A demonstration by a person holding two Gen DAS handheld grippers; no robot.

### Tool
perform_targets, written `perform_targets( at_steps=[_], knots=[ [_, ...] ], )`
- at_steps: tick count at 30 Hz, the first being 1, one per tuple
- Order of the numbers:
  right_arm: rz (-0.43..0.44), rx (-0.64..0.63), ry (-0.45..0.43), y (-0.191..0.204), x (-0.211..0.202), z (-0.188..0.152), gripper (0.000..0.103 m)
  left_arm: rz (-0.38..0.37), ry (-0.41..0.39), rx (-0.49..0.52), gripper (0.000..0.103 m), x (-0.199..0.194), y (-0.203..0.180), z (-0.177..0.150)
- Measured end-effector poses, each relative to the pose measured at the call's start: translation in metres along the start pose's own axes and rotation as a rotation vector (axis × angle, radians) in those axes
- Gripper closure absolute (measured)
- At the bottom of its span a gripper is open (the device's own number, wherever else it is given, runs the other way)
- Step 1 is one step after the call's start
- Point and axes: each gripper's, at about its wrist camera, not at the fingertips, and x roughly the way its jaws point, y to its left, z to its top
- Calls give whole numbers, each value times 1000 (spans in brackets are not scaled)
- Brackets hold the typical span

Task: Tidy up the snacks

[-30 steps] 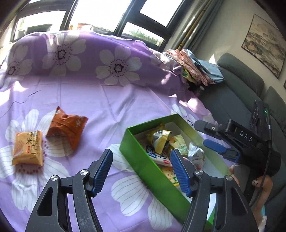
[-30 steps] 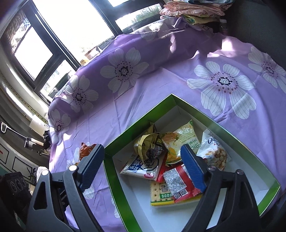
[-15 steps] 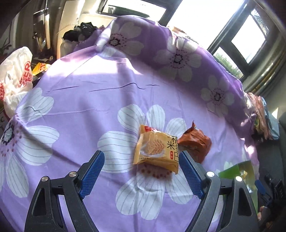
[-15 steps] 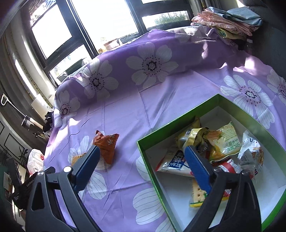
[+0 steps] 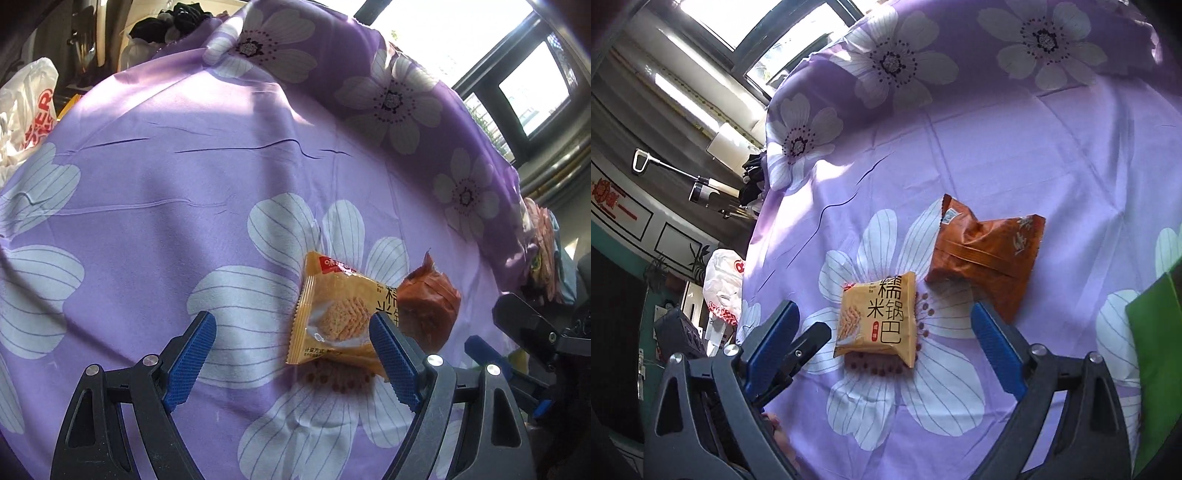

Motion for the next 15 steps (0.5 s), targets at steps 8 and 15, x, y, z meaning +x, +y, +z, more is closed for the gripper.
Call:
perform_targets(
  at_steps=[8,15],
  knots=[
    [3,-5,128,0,48,1,19,-10,39,78,23,17,-19,-8],
    [11,-20,161,-3,67,2,29,-71,47,125,41,28,-33,-16]
  ],
)
